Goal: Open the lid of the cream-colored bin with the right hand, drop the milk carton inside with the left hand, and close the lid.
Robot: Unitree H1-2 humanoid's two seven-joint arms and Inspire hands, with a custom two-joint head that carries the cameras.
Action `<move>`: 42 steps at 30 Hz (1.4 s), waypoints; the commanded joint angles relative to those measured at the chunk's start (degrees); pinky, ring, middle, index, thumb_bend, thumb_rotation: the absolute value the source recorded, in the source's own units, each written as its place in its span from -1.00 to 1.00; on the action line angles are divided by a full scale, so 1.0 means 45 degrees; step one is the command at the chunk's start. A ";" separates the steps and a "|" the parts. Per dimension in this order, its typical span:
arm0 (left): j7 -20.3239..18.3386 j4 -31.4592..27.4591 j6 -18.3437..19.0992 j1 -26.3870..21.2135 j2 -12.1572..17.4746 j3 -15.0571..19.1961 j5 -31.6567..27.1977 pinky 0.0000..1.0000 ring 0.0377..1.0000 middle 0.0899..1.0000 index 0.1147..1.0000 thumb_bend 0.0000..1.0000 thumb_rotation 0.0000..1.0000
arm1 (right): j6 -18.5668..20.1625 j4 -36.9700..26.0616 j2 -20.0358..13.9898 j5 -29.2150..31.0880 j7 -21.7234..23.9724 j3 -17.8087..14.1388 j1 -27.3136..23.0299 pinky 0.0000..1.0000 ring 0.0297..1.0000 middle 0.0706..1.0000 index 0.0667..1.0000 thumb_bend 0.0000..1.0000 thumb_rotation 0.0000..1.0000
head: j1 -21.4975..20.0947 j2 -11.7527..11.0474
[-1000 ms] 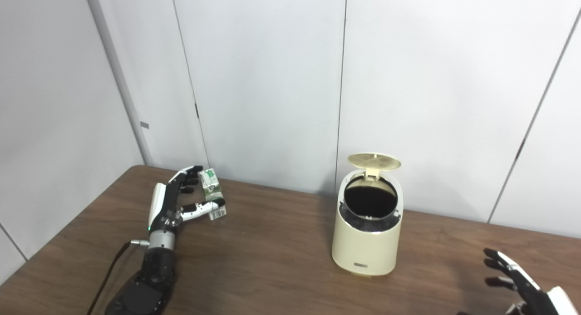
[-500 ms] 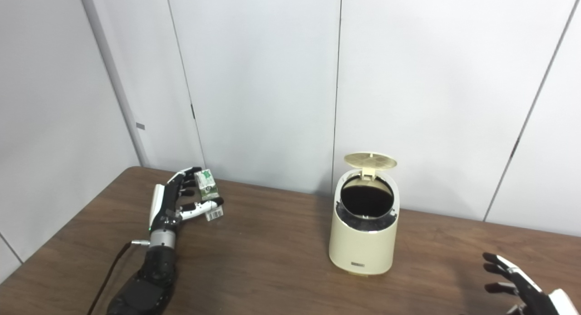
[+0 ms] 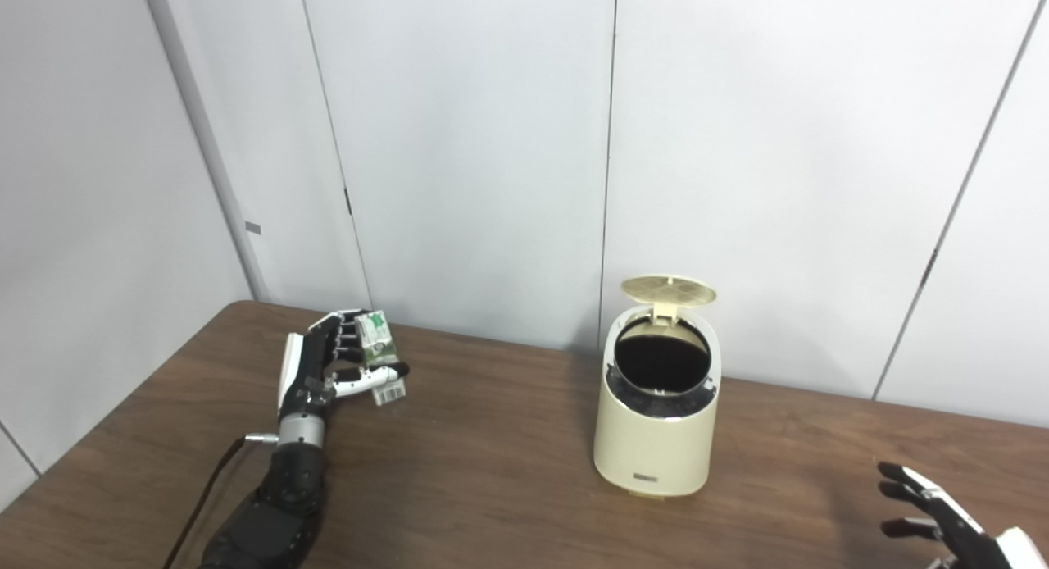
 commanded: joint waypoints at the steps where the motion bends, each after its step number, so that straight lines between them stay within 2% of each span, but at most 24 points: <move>1: 0.0206 -0.0184 -0.0403 -0.0495 0.0074 -0.0084 -0.0009 -0.10 -0.08 -0.15 -0.02 0.12 -1.00 | -0.0040 -0.0574 -0.0246 -0.0028 -0.0084 -0.0194 -0.0175 -0.43 0.38 0.63 0.70 0.99 0.15 | 0.0017 0.0010; 5: 0.0494 -0.0306 -0.0403 -0.0492 0.0013 -0.0076 0.0031 -0.18 -0.14 -0.18 -0.09 0.05 -1.00 | -0.0081 -0.0522 -0.0221 -0.0037 -0.0143 -0.0150 -0.0180 -0.40 0.38 0.61 0.69 0.98 0.15 | 0.0060 0.0044; 9: 0.0765 -0.0486 -0.0403 -0.0469 0.0066 -0.0196 0.0207 -0.21 -0.17 -0.14 -0.13 0.02 -1.00 | -0.0046 -0.0539 -0.0123 -0.0039 -0.0166 -0.0105 -0.0169 -0.33 0.42 0.61 0.70 0.91 0.05 | 0.0105 0.0091; 13: 0.0783 -0.0673 -0.0403 -0.0417 0.0136 -0.0257 0.0132 -0.21 -0.17 -0.13 -0.14 0.01 -1.00 | 0.0056 -0.0643 -0.0059 -0.0038 -0.0128 -0.0050 -0.0165 -0.28 0.46 0.65 0.72 0.86 0.00 | 0.0123 0.0126; 19: 0.0860 -0.1345 -0.0402 -0.0166 0.0156 -0.0402 0.0336 -0.19 -0.15 -0.12 -0.16 0.01 -1.00 | -0.0243 -0.0528 -0.0027 -0.0032 -0.0199 0.0083 -0.0264 -0.18 0.53 0.70 0.76 0.80 -0.03 | -0.0051 0.0124; 27: -0.0344 -0.3983 -0.0403 0.0409 -0.0057 -0.0583 -0.0137 -0.18 -0.17 -0.12 -0.12 0.01 -1.00 | -0.0129 -0.0509 0.0231 -0.0201 -0.0254 0.0269 -0.0503 0.08 0.61 0.74 0.78 0.67 -0.33 | -0.0460 0.0048; 30: -0.0774 -0.4893 -0.0403 0.0442 -0.0081 -0.0779 -0.0141 -0.17 -0.17 -0.11 -0.12 0.01 -1.00 | 0.0359 -0.0565 0.0365 -0.0394 -0.0124 0.0397 -0.0677 0.18 0.64 0.77 0.81 0.64 -0.41 | -0.0821 -0.0026; 34: -0.1329 -0.6253 -0.0402 0.0401 -0.0321 -0.1003 -0.0156 -0.15 -0.16 -0.11 -0.12 0.01 -1.00 | 0.1044 -0.0721 0.0580 -0.0407 0.0009 0.0538 -0.0874 0.40 0.70 0.81 0.85 0.58 -0.62 | -0.1318 -0.0083; 36: -0.1498 -0.7021 -0.0401 0.0349 -0.0509 -0.1162 -0.0012 -0.13 -0.16 -0.11 -0.13 0.01 -1.00 | 0.0720 -0.0534 0.0585 -0.0318 -0.0049 0.0607 -0.0952 0.49 0.72 0.82 0.87 0.56 -0.85 | -0.1478 -0.0101; 38: -0.1630 -0.7565 -0.0401 0.0264 -0.0761 -0.1227 0.0053 -0.10 -0.15 -0.11 -0.13 0.01 -1.00 | 0.0221 -0.0239 0.0560 -0.0176 -0.0120 0.0678 -0.1026 0.48 0.72 0.82 0.87 0.55 -0.97 | -0.1656 -0.0118; 40: -0.1593 -0.8014 -0.0403 0.0168 -0.1088 -0.1289 0.0245 -0.10 -0.15 -0.11 -0.14 0.01 -1.00 | -0.0109 0.0037 0.0560 -0.0085 -0.0176 0.0754 -0.1104 0.49 0.75 0.84 0.88 0.53 -0.96 | -0.1914 -0.0145; 42: -0.1386 -0.8301 -0.0403 0.0084 -0.1365 -0.1404 0.0689 -0.09 -0.14 -0.11 -0.14 0.01 -1.00 | -0.0228 0.0197 0.0617 -0.0069 -0.0201 0.0813 -0.1172 0.50 0.75 0.84 0.88 0.53 -0.85 | -0.2114 -0.0152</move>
